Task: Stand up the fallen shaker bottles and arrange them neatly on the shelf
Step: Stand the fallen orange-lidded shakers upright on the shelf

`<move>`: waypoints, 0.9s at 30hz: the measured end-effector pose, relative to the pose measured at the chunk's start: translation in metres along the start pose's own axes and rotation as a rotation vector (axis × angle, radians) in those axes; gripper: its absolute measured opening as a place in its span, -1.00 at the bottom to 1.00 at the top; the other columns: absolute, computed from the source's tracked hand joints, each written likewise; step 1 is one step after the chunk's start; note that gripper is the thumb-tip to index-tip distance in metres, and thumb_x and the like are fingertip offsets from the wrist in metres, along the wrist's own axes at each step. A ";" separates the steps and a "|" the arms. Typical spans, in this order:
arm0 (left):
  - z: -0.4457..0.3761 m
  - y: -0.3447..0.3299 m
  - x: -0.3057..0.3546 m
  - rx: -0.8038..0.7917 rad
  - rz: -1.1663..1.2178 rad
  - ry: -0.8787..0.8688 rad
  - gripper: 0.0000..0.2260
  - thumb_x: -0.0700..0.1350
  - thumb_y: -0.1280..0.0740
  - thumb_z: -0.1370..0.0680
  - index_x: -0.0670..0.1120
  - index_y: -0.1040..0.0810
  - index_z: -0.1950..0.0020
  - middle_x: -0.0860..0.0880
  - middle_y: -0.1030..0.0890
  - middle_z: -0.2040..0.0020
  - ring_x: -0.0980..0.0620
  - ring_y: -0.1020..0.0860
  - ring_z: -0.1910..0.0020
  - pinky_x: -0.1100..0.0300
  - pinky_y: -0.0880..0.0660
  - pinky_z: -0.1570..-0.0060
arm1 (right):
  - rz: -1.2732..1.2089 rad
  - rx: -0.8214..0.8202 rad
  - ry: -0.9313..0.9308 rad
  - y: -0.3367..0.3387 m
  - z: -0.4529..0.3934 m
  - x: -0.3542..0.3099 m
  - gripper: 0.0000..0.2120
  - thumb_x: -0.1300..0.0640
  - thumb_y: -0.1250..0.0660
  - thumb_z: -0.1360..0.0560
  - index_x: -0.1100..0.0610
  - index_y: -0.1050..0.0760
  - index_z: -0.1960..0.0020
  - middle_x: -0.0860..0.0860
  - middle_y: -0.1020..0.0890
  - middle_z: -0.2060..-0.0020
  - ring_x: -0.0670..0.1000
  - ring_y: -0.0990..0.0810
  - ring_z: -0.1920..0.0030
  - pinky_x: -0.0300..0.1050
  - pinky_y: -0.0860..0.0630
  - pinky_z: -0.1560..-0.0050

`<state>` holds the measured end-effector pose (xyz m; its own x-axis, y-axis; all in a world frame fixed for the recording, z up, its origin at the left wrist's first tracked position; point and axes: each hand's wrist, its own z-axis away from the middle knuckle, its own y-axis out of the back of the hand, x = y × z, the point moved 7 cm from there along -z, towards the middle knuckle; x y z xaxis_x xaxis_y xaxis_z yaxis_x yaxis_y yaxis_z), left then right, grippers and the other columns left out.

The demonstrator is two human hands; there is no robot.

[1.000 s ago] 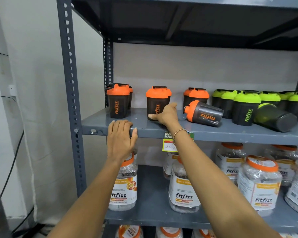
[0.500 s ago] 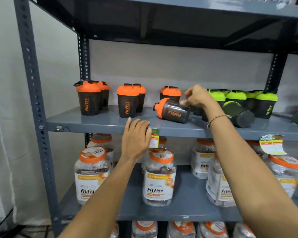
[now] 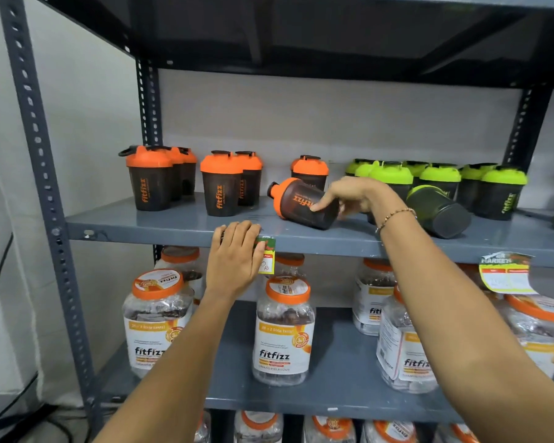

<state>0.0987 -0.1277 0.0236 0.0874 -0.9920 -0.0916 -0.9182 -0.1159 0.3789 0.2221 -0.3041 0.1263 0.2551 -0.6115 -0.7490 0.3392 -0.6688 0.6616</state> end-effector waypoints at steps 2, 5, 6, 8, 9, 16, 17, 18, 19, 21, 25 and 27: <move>0.000 0.000 0.000 0.014 -0.001 -0.003 -0.69 0.00 -0.10 -0.57 -0.12 -0.50 -0.16 -0.11 -0.57 -0.12 -0.11 -0.51 -0.08 -0.01 -0.26 -0.21 | -0.274 -0.049 -0.012 -0.005 -0.003 0.013 -0.79 0.20 -0.48 -0.37 0.19 -0.52 0.05 0.12 -0.61 0.05 0.07 -0.60 0.05 -0.02 -0.57 -0.14; 0.001 -0.002 -0.001 0.025 -0.006 -0.001 -0.69 0.01 -0.11 -0.57 -0.12 -0.49 -0.17 -0.11 -0.58 -0.13 -0.10 -0.49 -0.09 -0.01 -0.25 -0.22 | -0.780 -0.102 0.070 -0.013 -0.008 0.024 -0.68 0.19 -0.49 -0.37 0.24 -0.50 -0.06 0.20 -0.61 -0.04 0.13 -0.62 -0.09 0.08 -0.64 -0.05; 0.000 -0.003 -0.001 0.028 -0.005 0.002 -0.69 0.01 -0.11 -0.57 -0.11 -0.48 -0.17 -0.11 -0.58 -0.13 -0.10 -0.48 -0.10 -0.01 -0.25 -0.22 | -0.930 -0.127 0.100 -0.017 -0.010 0.026 -0.65 0.21 -0.49 -0.36 0.26 -0.49 -0.09 0.22 -0.61 -0.06 0.15 -0.61 -0.11 0.09 -0.63 -0.05; 0.001 -0.004 -0.002 0.034 -0.001 0.006 -0.70 0.02 -0.10 -0.57 -0.10 -0.46 -0.18 -0.11 -0.57 -0.13 -0.08 -0.45 -0.11 0.00 -0.23 -0.23 | -1.042 -0.149 0.128 -0.023 -0.015 0.031 -0.60 0.24 -0.48 -0.37 0.29 -0.46 -0.15 0.23 -0.60 -0.10 0.15 -0.59 -0.17 0.07 -0.59 -0.14; 0.001 -0.005 -0.002 0.035 0.000 0.008 -0.70 0.02 -0.10 -0.57 -0.10 -0.45 -0.18 -0.11 -0.57 -0.13 -0.08 -0.45 -0.11 0.00 -0.23 -0.24 | -1.010 -0.139 0.130 -0.025 -0.017 0.031 -0.56 0.24 -0.48 -0.37 0.29 -0.44 -0.19 0.23 -0.60 -0.12 0.14 -0.58 -0.20 0.05 -0.56 -0.19; 0.001 -0.005 -0.003 0.059 0.003 -0.002 -0.70 0.02 -0.09 -0.57 -0.09 -0.43 -0.19 -0.11 -0.57 -0.13 -0.06 -0.42 -0.12 0.00 -0.24 -0.23 | -0.584 0.068 0.158 -0.030 -0.033 0.023 -0.54 0.38 -0.52 -0.29 0.36 -0.55 -0.17 0.15 -0.69 0.03 -0.01 -0.69 0.10 -0.26 -0.60 0.14; 0.001 -0.005 -0.003 0.063 0.006 -0.003 -0.70 0.02 -0.09 -0.57 -0.10 -0.43 -0.19 -0.10 -0.57 -0.13 -0.06 -0.42 -0.11 0.00 -0.24 -0.23 | -0.523 0.095 0.158 -0.031 -0.037 0.022 -0.56 0.36 -0.53 -0.29 0.33 -0.56 -0.15 0.16 -0.69 -0.02 0.03 -0.67 0.01 -0.20 -0.59 0.02; 0.001 -0.004 -0.003 0.066 0.008 -0.004 -0.70 0.02 -0.09 -0.57 -0.10 -0.44 -0.18 -0.10 -0.57 -0.12 -0.06 -0.42 -0.11 0.00 -0.24 -0.22 | -0.478 0.119 0.156 -0.032 -0.040 0.022 -0.57 0.35 -0.54 -0.28 0.31 -0.57 -0.13 0.17 -0.68 -0.06 0.06 -0.64 -0.06 -0.13 -0.56 -0.10; 0.001 -0.004 -0.003 0.065 0.009 -0.005 -0.70 0.02 -0.09 -0.58 -0.10 -0.43 -0.18 -0.10 -0.57 -0.12 -0.06 -0.43 -0.11 0.00 -0.25 -0.22 | -0.446 0.141 0.154 -0.033 -0.042 0.021 -0.57 0.33 -0.54 -0.28 0.29 -0.57 -0.13 0.17 -0.67 -0.09 0.09 -0.61 -0.10 -0.08 -0.53 -0.17; 0.001 -0.003 -0.003 0.059 0.009 -0.006 -0.71 0.02 -0.08 -0.58 -0.09 -0.42 -0.19 -0.10 -0.57 -0.12 -0.05 -0.43 -0.11 0.00 -0.25 -0.22 | -0.381 0.174 0.148 -0.034 -0.045 0.022 -0.54 0.31 -0.55 -0.28 0.26 -0.54 -0.15 0.16 -0.66 -0.10 0.12 -0.58 -0.14 0.00 -0.48 -0.27; 0.001 -0.002 -0.001 0.043 0.009 0.000 -0.70 0.02 -0.08 -0.58 -0.10 -0.45 -0.17 -0.10 -0.58 -0.12 -0.08 -0.48 -0.10 0.00 -0.25 -0.22 | -0.276 0.193 0.157 -0.034 -0.049 0.023 -0.51 0.30 -0.53 -0.30 0.25 -0.52 -0.20 0.17 -0.65 -0.12 0.14 -0.59 -0.15 0.04 -0.49 -0.25; 0.001 0.000 -0.001 0.030 0.022 0.008 -0.68 0.03 -0.07 -0.58 -0.11 -0.49 -0.16 -0.10 -0.59 -0.11 -0.09 -0.52 -0.09 0.01 -0.24 -0.23 | -0.242 0.184 0.164 -0.035 -0.047 0.022 -0.60 0.31 -0.51 -0.34 0.22 -0.53 -0.15 0.18 -0.65 -0.11 0.10 -0.61 -0.03 -0.05 -0.55 -0.05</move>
<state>0.0984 -0.1268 0.0227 0.0700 -0.9947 -0.0757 -0.9310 -0.0924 0.3532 0.2587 -0.2740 0.0851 0.3347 -0.3599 -0.8709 0.2424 -0.8602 0.4487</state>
